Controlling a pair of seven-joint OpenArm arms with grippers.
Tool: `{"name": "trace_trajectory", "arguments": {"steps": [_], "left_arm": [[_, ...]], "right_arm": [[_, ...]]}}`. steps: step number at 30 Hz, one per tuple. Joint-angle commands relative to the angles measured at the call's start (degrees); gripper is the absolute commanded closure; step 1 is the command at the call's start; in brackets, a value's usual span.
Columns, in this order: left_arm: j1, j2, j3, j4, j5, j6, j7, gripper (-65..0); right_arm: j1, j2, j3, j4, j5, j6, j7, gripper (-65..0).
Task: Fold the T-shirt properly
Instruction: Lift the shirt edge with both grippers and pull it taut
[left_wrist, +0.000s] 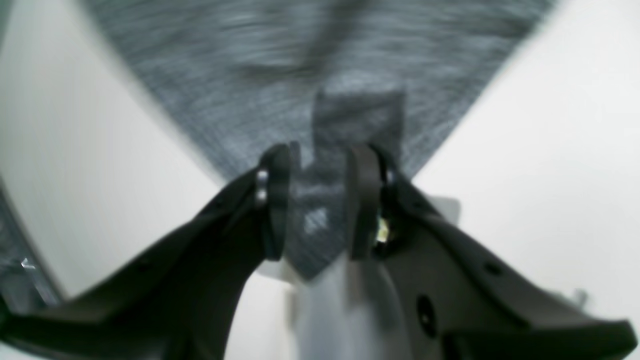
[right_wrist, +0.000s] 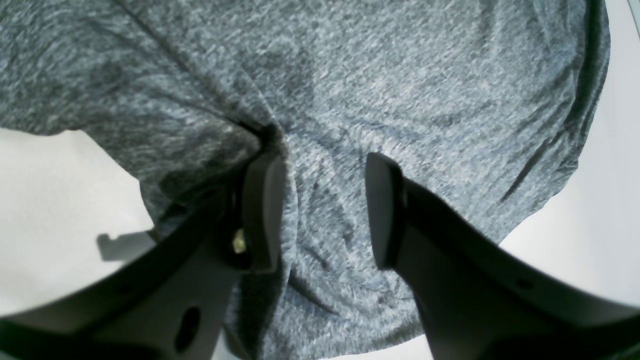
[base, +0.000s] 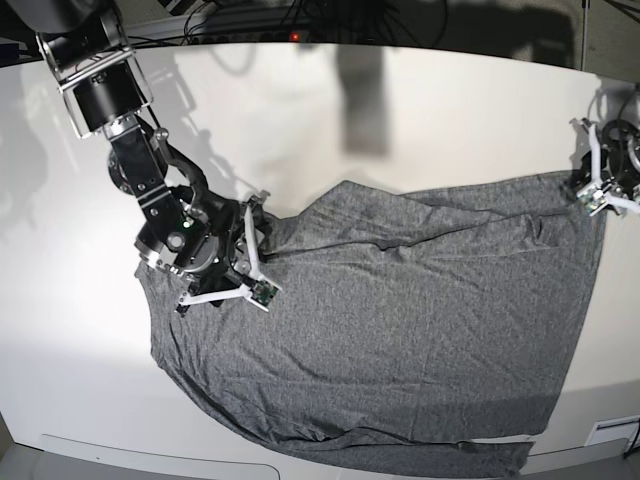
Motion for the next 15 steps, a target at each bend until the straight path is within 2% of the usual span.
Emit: {"name": "trace_trajectory", "arguments": {"steps": [1,3,7,9,13,15], "left_arm": [[-0.5,-1.2,1.4,0.6,1.7,-0.4,0.1,-19.2],[-0.5,-1.7,4.5,0.6,4.3,-0.4,0.0,-19.2],[-0.5,-4.2,6.7,0.6,3.1,-0.4,0.1,-19.2],[-0.6,-6.9,6.7,0.7,-2.1,-0.4,0.3,-19.1],[0.1,-15.0,6.7,3.4,-17.7,-0.4,0.3,-19.1],[1.6,-18.6,6.7,6.3,-22.1,-0.4,0.3,-19.1]], "right_arm": [[1.6,0.3,0.5,1.1,0.1,-0.5,0.5,-27.6],[1.6,0.4,0.5,1.1,0.1,-0.5,0.4,-27.6],[1.6,0.3,0.5,1.1,0.1,-0.5,0.4,-27.6],[1.6,0.3,0.5,1.1,0.1,-0.5,0.4,-27.6],[1.5,0.3,0.5,1.1,0.3,-0.5,0.0,-27.6],[1.6,0.3,0.5,1.1,1.0,-0.5,0.0,-27.6]]}}
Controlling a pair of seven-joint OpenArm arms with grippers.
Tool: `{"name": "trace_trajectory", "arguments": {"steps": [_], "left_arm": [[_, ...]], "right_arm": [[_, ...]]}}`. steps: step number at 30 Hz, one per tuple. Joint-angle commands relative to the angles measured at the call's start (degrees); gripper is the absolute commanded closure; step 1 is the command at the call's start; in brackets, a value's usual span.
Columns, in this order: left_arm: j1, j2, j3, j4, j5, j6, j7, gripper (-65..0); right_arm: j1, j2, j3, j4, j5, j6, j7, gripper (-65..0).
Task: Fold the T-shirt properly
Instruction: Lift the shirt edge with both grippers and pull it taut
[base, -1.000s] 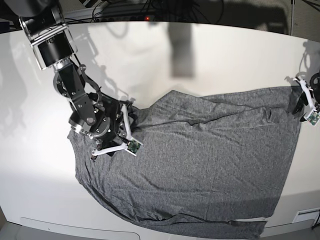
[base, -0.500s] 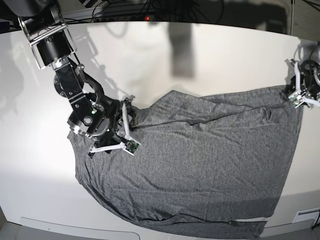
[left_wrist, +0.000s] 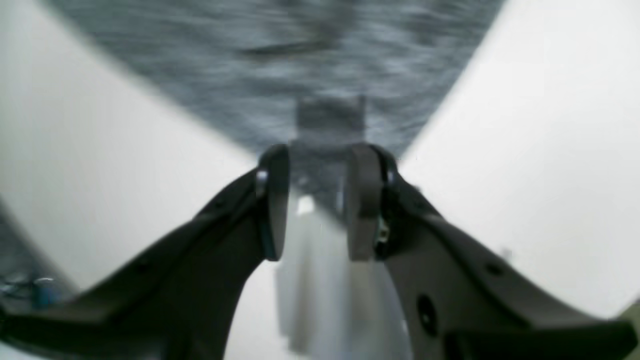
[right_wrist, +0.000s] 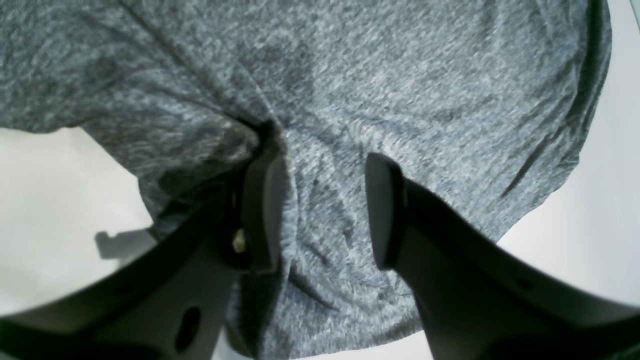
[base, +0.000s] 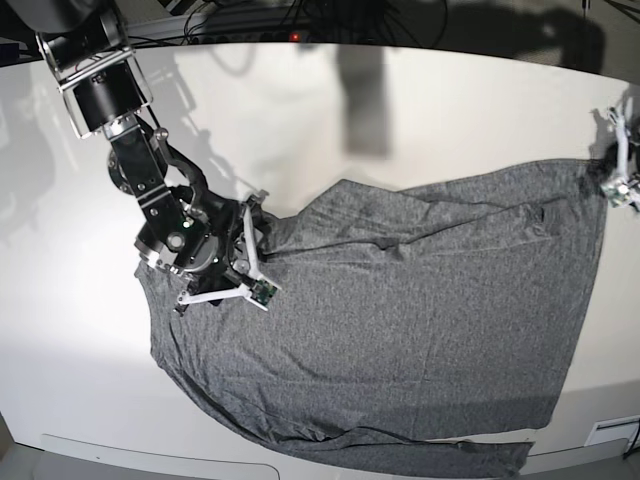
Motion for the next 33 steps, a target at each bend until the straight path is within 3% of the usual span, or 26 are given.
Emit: {"name": "trace_trajectory", "arguments": {"steps": [1,6,14,19,23,29,33], "left_arm": [[0.4,-2.2,-0.7,2.2,-1.6,0.3,-1.3,-19.1],[5.7,-2.4,-0.5,8.3,0.8,0.3,-0.9,-19.0],[8.1,6.1,-0.5,6.8,17.4,0.3,-4.0,-19.2],[8.1,8.8,-0.5,4.2,25.4,1.6,-7.6,-19.1],[7.6,9.0,-0.5,1.7,26.2,3.7,-8.7,-19.2],[2.8,9.1,-0.5,-4.8,26.1,3.8,-9.2,-19.1],[0.9,9.2,-0.5,-7.5,26.6,3.5,-12.9,-19.1]], "right_arm": [[1.6,0.3,0.5,1.0,0.9,-0.5,0.8,-27.6],[1.6,0.2,0.5,1.0,2.4,-0.5,-0.7,-27.6],[1.5,0.2,0.5,1.0,2.2,-0.5,-1.6,-27.6],[1.5,0.2,0.5,1.0,2.2,-0.5,-1.8,-27.6],[1.6,0.2,0.5,1.0,2.2,-0.5,-1.8,-27.6],[1.6,0.2,0.5,1.0,2.2,-0.5,-1.8,-27.6],[1.6,0.2,0.5,1.0,2.2,-0.5,-1.8,-27.6]]}}
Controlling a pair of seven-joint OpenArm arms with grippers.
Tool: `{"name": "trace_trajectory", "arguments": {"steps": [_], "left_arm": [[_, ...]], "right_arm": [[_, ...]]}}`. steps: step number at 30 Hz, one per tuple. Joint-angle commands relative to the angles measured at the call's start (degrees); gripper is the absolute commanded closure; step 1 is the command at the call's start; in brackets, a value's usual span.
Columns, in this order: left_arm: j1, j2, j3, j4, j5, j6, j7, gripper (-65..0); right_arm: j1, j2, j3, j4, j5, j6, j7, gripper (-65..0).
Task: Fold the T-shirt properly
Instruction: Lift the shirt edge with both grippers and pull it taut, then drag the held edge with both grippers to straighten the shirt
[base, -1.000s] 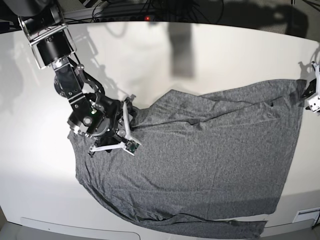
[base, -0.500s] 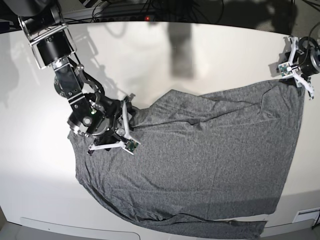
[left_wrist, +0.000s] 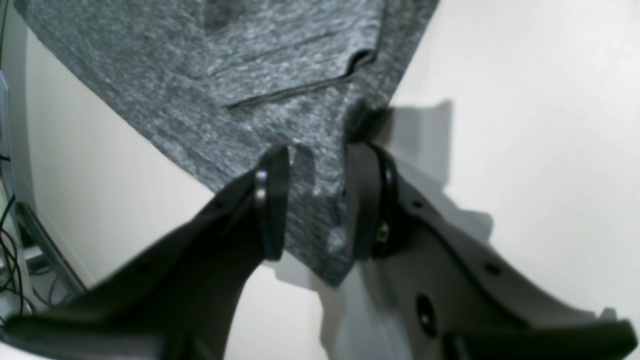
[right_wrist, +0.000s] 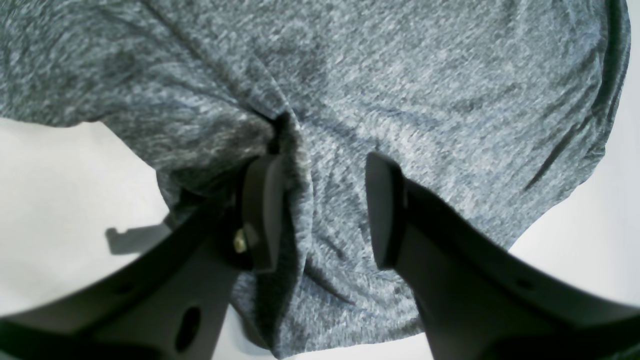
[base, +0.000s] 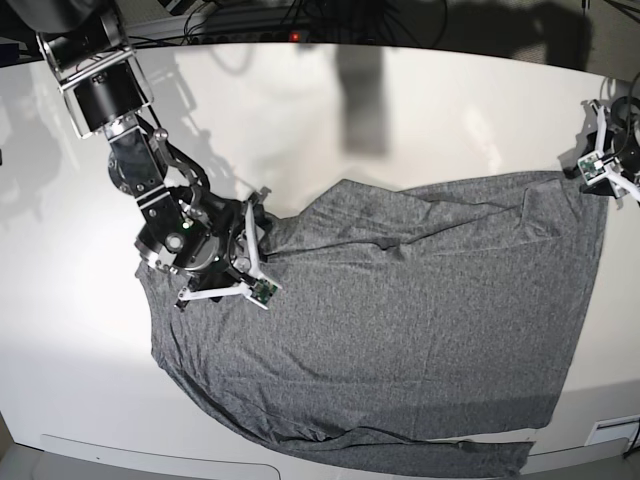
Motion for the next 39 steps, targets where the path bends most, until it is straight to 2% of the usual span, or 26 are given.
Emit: {"name": "trace_trajectory", "arguments": {"steps": [1,5,8,12,14,16,26,33,39], "left_arm": [[-0.5,-0.7,-0.2,-0.4,2.0,-0.7,0.5,-19.1],[-1.5,1.4,-0.2,-2.5,6.2,-1.0,0.2,-19.1],[-3.1,3.3,-0.2,-5.0,6.6,-3.7,0.2,-19.1],[-4.3,4.8,-0.2,-7.5,7.6,-3.8,0.2,-18.3],[-4.1,4.7,-0.2,-7.5,9.3,-3.8,0.3,-12.9],[-3.9,4.8,-0.2,-7.5,10.0,-3.8,0.7,-1.1],[-3.0,4.8,-0.2,-7.4,5.4,-3.8,1.5,0.0],[-2.9,4.8,-0.2,-7.4,5.4,-3.8,1.5,0.0],[-2.9,4.8,-0.2,-7.4,3.7,-3.8,1.5,0.0]], "right_arm": [[1.6,0.3,0.5,1.0,0.1,-0.5,0.5,-27.6],[1.6,0.3,0.5,1.0,0.1,-0.5,-0.4,-27.6],[1.6,0.3,0.5,1.0,0.2,-0.5,-1.2,-27.6],[1.6,1.0,0.5,1.0,1.9,-0.4,-3.1,-27.6],[1.6,2.2,0.5,1.0,3.9,0.0,-4.0,-27.6],[1.6,3.7,0.5,1.1,5.7,0.4,-5.2,-27.6],[1.1,9.4,0.5,7.9,18.2,0.7,-12.2,-27.6],[-5.6,12.8,0.5,11.8,17.6,1.7,-13.7,-27.6],[-8.9,13.7,0.5,11.4,11.5,1.7,-11.7,-27.6]]}}
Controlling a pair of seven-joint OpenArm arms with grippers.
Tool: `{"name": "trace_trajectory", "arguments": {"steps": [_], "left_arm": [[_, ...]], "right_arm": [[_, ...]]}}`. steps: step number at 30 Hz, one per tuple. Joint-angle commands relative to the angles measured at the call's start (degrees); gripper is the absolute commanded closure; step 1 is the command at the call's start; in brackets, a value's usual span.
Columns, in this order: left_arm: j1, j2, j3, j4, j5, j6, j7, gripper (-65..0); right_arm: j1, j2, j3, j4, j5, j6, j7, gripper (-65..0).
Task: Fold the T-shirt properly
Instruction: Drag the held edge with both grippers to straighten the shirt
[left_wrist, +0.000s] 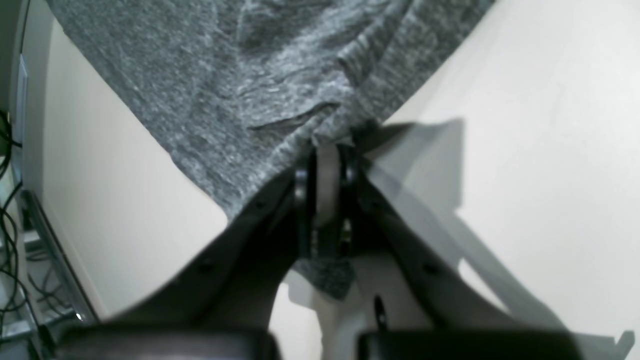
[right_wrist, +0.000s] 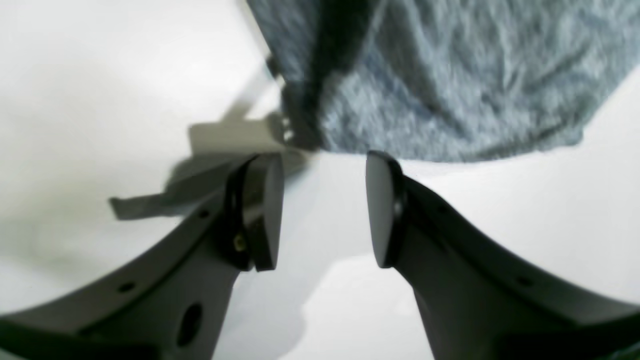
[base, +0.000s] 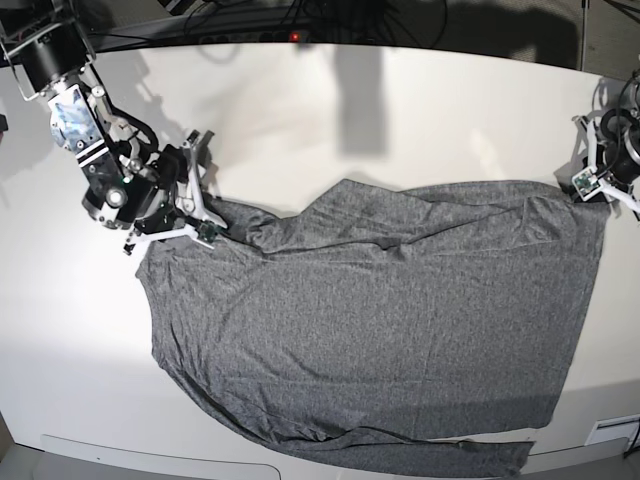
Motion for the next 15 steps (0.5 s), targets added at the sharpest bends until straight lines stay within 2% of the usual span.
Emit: {"name": "trace_trajectory", "arguments": {"steps": [1,4,7,15], "left_arm": [[1.2,-0.5,0.5,-0.7,1.4,-3.8,3.6,0.0],[1.2,-0.5,0.5,-0.7,0.7,-3.8,3.6,0.0],[1.2,-0.5,0.5,-0.7,0.7,-3.8,3.6,0.0],[1.2,-0.5,0.5,-0.7,0.7,-3.8,3.6,0.0]], "right_arm": [[0.8,0.6,0.5,0.1,-0.4,0.0,1.8,-27.6],[0.9,0.2,0.4,-2.0,-1.2,0.4,4.2,-27.6],[0.9,0.2,0.4,-4.3,-1.2,2.6,4.6,-27.6],[1.0,0.2,0.4,-6.6,-1.2,2.7,7.1,-27.6]]}}
